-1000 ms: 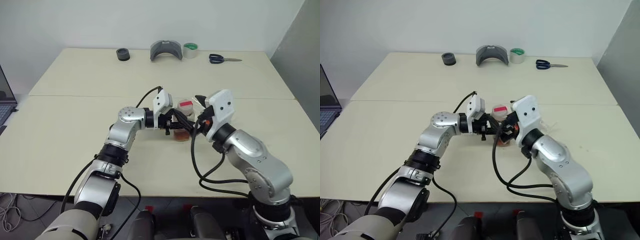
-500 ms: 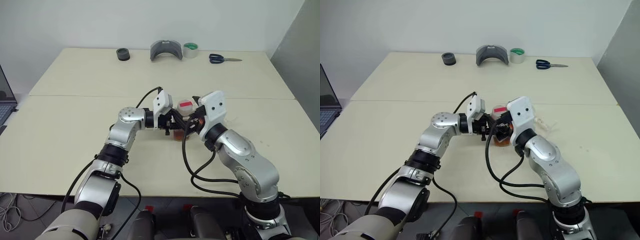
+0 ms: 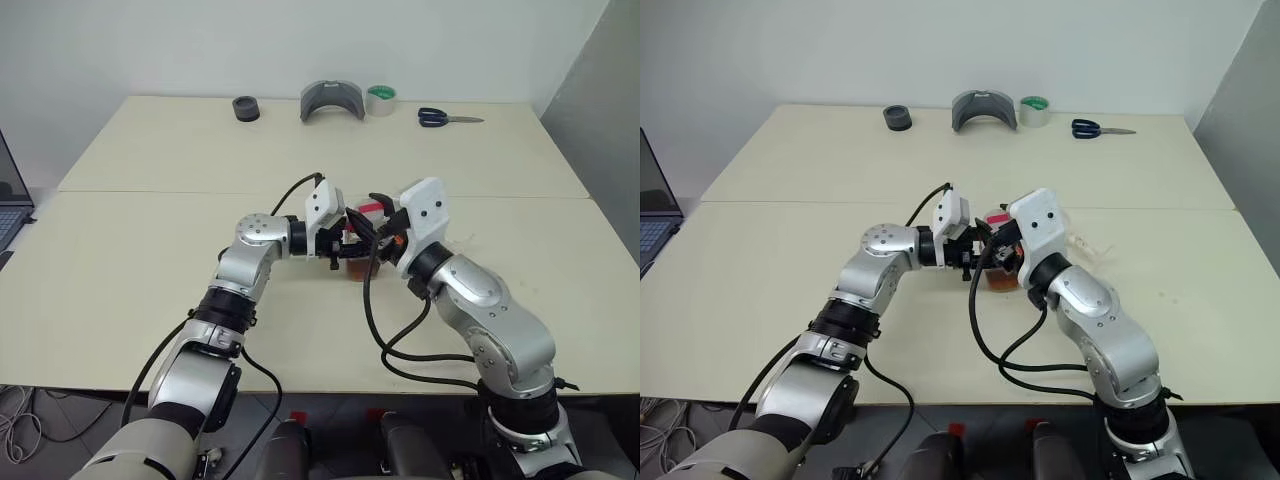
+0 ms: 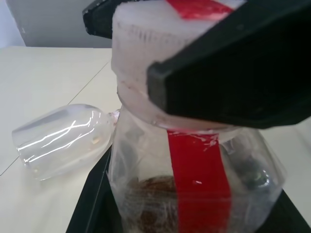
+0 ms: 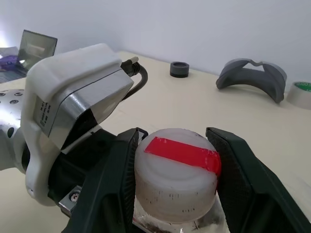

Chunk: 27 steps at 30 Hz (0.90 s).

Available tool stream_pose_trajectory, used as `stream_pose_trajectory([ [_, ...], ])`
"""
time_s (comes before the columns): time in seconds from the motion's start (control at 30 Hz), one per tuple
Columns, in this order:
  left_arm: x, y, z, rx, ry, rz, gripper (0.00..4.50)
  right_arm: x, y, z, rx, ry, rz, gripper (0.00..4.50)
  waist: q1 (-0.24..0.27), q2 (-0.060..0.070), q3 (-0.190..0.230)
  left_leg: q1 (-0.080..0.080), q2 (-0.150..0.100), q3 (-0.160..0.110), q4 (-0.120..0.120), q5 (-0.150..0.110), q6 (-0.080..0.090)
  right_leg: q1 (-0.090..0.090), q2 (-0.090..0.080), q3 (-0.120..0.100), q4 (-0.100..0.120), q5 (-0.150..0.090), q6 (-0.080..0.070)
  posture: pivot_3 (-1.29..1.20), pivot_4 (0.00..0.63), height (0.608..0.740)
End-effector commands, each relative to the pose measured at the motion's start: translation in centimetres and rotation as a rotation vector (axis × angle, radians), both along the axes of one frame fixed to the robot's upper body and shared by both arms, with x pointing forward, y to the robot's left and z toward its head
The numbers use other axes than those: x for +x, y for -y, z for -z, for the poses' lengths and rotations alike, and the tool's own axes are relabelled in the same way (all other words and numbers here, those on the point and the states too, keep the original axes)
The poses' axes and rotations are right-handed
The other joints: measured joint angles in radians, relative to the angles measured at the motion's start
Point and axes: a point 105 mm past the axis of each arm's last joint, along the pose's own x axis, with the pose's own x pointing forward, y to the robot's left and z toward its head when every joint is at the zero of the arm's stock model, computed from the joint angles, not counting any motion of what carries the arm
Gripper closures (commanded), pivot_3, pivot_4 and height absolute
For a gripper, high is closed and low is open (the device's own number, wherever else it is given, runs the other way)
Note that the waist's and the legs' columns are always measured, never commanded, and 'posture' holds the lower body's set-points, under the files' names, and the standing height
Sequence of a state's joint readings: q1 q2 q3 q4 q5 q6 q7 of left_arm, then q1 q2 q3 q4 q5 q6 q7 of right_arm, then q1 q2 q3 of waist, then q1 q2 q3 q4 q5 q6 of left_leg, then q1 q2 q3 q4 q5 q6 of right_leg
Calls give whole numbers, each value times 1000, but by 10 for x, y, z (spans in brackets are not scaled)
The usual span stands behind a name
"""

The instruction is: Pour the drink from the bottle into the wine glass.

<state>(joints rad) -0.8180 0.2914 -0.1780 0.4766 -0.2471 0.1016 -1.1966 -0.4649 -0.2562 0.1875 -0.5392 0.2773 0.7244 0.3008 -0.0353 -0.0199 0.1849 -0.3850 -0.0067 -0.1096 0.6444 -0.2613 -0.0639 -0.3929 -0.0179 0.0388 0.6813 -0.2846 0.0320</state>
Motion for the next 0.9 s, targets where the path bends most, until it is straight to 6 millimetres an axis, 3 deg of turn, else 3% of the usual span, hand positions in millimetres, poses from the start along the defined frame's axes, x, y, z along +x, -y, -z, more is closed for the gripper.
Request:
stream_pose_trajectory([
  [0.03,-12,2,-18,4,50,104,2713,-4,0,-16,-104,53,-373,2637,-3,0,1,0,0,0,0,0,0,0,0,0,0,0,0,0,150,740],
  [0.1,-17,0,-21,7,40,144,2714,0,8,-15,-182,-13,-517,2637,-7,1,1,1,0,1,0,0,0,2,0,0,-1,0,1,0,150,740],
  [0.23,-19,-2,-21,28,58,159,2767,8,15,-14,-223,-83,-571,2637,-12,1,1,2,1,0,-1,0,1,2,1,-1,-1,0,0,0,150,740],
  [0.37,-17,-4,-22,6,53,133,2776,16,21,-25,-167,-9,-461,1261,-12,1,1,-1,0,0,0,0,0,0,-1,-1,-1,0,0,0,150,740],
  [0.47,-17,-5,-22,3,55,128,2777,9,26,-33,-146,14,-420,198,-11,1,1,-1,0,0,0,0,0,-1,-1,0,0,0,0,0,150,740],
  [0.67,-16,-4,-20,5,53,124,2777,-13,22,-33,-136,20,-388,154,-6,1,1,-2,0,0,0,0,0,-1,-1,0,0,0,0,0,150,740],
  [0.9,-17,-1,-19,4,54,136,2777,-1,16,-27,-144,75,-240,154,-6,1,1,-1,0,0,0,0,0,-2,0,0,1,0,0,0,150,740],
])
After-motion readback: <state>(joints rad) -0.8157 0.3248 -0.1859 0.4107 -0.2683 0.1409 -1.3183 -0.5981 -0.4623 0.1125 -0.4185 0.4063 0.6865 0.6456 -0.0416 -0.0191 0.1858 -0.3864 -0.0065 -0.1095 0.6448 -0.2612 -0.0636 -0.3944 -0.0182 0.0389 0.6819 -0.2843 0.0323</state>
